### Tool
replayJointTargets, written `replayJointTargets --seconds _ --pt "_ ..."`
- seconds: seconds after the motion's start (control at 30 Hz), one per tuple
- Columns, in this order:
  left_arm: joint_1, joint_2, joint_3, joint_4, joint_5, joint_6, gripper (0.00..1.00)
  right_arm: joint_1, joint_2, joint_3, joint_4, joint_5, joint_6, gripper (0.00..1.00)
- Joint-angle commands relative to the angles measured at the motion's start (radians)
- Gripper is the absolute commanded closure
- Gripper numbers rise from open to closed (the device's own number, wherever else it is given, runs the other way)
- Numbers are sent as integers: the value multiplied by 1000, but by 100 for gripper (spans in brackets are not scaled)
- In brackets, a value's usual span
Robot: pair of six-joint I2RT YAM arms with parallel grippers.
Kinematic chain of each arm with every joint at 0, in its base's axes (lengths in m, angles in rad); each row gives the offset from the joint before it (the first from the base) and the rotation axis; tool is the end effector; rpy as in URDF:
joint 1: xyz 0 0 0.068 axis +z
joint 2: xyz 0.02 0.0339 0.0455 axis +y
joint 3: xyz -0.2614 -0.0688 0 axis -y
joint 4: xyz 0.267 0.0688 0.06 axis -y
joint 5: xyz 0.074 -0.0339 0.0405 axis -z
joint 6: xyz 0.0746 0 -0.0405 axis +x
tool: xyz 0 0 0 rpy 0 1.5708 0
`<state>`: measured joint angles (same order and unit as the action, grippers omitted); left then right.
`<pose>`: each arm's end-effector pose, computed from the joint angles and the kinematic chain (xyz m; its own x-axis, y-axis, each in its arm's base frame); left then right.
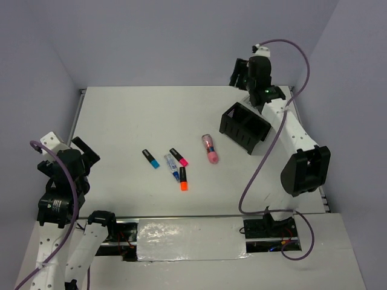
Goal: Sort the stationery into containers
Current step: Place the stationery in the storage box.
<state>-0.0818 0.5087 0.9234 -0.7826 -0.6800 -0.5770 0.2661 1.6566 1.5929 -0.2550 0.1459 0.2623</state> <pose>0.1384 0.0357 0.3558 -0.0161 -0.4243 -0.9054 -0.6324 0.7057 -0.3195 0.4400 0.1087 0.3705 -0.3249 0.1774 -0.9290 -0.0442 0.9783 0.2022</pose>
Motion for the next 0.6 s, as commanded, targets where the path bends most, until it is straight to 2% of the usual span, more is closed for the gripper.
replayJointTargets --seconds 0.0,0.07,0.2,0.47,0.57 --pt "2 17 3 51 34 32 1 -62 69 172 -70 245 2 100" --pt "2 24 3 55 40 34 1 -114 156 286 -137 253 -3 100" --pt "1 27 0 60 49 39 1 -163 250 375 -197 227 -12 100" --pt "-4 31 -1 68 66 45 1 -191 207 208 -86 159 -31 100" --pt "-6 28 -3 71 69 46 1 -196 221 203 -89 147 -29 100"
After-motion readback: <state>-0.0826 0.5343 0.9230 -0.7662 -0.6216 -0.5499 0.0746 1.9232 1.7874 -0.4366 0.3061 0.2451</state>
